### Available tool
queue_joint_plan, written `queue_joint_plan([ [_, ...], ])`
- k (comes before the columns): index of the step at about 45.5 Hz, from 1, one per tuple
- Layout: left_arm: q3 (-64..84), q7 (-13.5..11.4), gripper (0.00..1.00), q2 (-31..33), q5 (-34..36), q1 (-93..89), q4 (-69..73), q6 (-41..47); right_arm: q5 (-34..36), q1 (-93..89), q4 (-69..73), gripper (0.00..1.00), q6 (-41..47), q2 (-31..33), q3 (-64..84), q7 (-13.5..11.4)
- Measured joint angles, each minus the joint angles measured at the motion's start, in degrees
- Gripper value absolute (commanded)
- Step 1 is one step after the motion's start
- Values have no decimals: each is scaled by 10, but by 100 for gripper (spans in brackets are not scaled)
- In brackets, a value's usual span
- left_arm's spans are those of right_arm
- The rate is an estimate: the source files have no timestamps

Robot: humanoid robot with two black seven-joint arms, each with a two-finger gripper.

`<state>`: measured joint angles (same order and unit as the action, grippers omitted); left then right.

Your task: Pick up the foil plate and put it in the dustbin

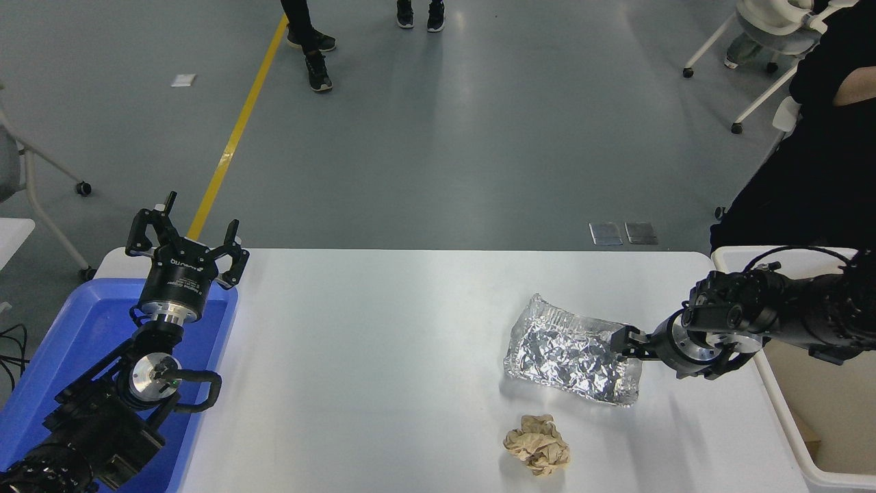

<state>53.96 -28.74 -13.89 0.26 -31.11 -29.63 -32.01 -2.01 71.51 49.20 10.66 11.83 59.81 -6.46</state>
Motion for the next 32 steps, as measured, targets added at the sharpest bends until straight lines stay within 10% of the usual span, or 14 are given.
queue_joint_plan([
  [9, 0, 1, 98, 0, 0, 0, 0, 0, -6, -24, -12, 73, -36, -13, 2, 0],
  [20, 0, 1, 98, 0, 0, 0, 0, 0, -44, -35, -18, 1, -60, -22, 6, 0],
  [32, 0, 1, 98, 0, 0, 0, 0, 0, -90, -36, -20, 0, -64, -25, 9, 0],
])
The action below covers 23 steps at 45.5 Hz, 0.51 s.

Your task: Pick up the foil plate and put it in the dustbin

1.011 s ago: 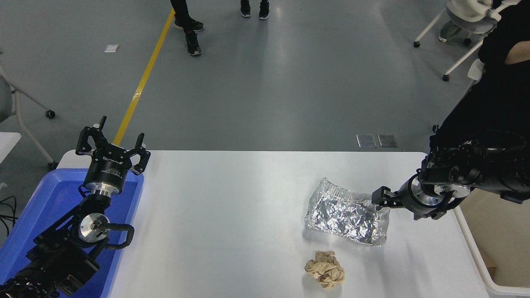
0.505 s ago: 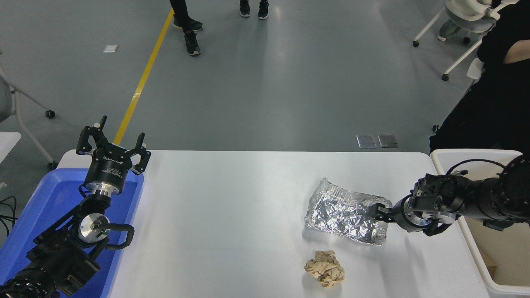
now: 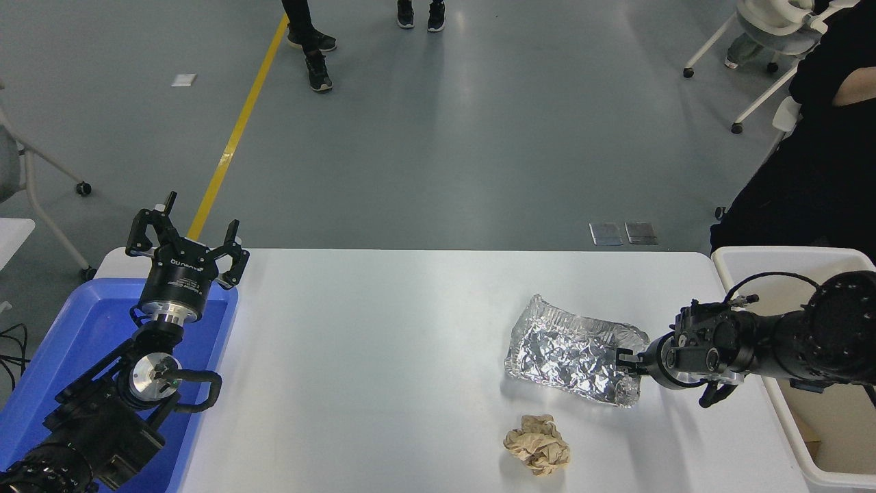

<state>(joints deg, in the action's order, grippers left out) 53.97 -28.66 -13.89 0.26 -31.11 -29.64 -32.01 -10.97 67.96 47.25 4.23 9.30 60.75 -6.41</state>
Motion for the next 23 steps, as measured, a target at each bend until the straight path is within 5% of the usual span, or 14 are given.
queue_joint_plan([
  [23, 0, 0, 98, 0, 0, 0, 0, -1, -20, 42, 12, 0, 32, 14, 1, 0],
])
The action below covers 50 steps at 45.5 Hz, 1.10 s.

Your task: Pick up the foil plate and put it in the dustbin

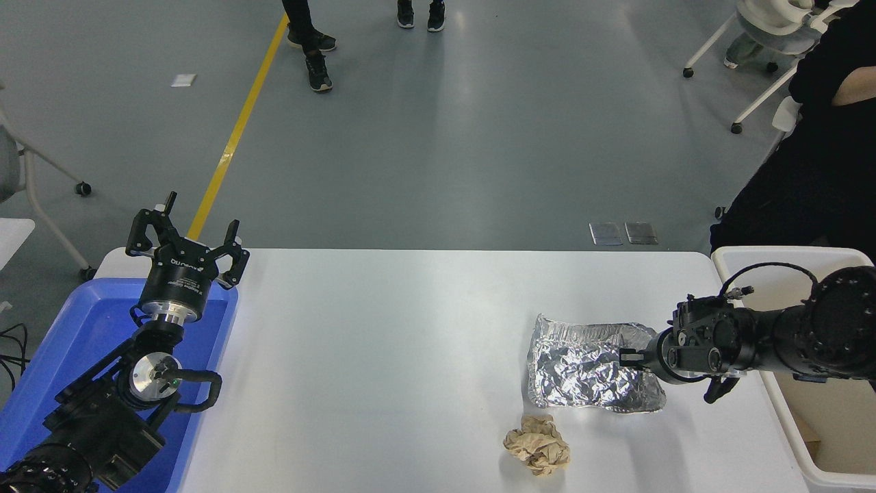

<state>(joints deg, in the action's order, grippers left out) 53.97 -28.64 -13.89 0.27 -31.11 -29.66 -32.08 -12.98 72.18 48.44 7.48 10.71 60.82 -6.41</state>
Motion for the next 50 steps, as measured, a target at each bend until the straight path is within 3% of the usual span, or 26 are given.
queue_joint_plan([
  [50, 0, 0, 98, 0, 0, 0, 0, 0, 6, 477, 238, 0, 269, 182, -8, 0],
])
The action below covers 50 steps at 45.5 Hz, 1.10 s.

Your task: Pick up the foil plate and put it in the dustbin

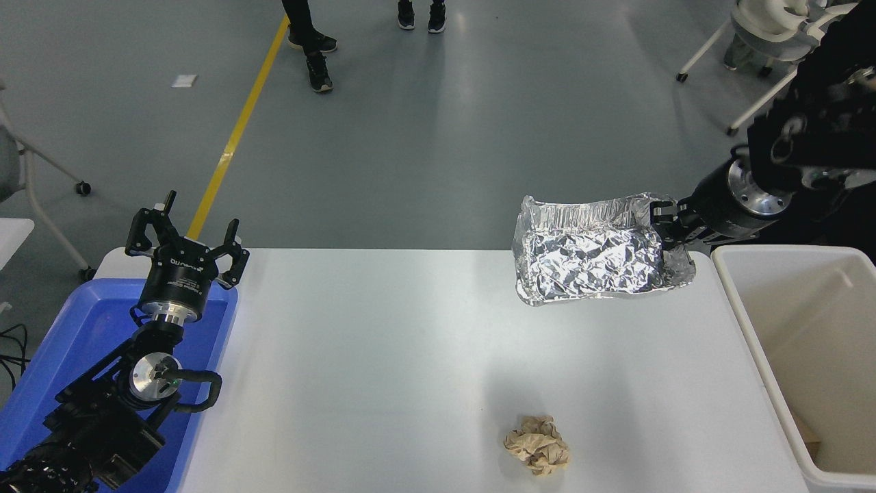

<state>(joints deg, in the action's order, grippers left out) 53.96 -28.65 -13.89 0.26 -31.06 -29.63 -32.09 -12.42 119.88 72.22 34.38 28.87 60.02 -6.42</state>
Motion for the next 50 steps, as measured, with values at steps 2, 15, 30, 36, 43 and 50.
queue_joint_plan([
  [2, 0, 0, 98, 0, 0, 0, 0, 0, 0, 20, 2, 0, 16, 7, 0, 0],
  [15, 0, 0, 98, 0, 0, 0, 0, 0, -1, 94, 9, 0, 72, 29, -3, 0],
  [30, 0, 0, 98, 0, 0, 0, 0, 0, -1, 114, 11, 0, 88, 36, -3, 0],
  [36, 0, 0, 98, 0, 0, 0, 0, 0, -3, 115, 9, 0, 89, 41, -3, -1],
  [43, 0, 0, 98, 0, 0, 0, 0, 0, -6, 91, -15, 0, 83, 54, -3, -2],
  [50, 0, 0, 98, 0, 0, 0, 0, 0, -7, 22, -105, 0, 75, 70, -3, -2],
])
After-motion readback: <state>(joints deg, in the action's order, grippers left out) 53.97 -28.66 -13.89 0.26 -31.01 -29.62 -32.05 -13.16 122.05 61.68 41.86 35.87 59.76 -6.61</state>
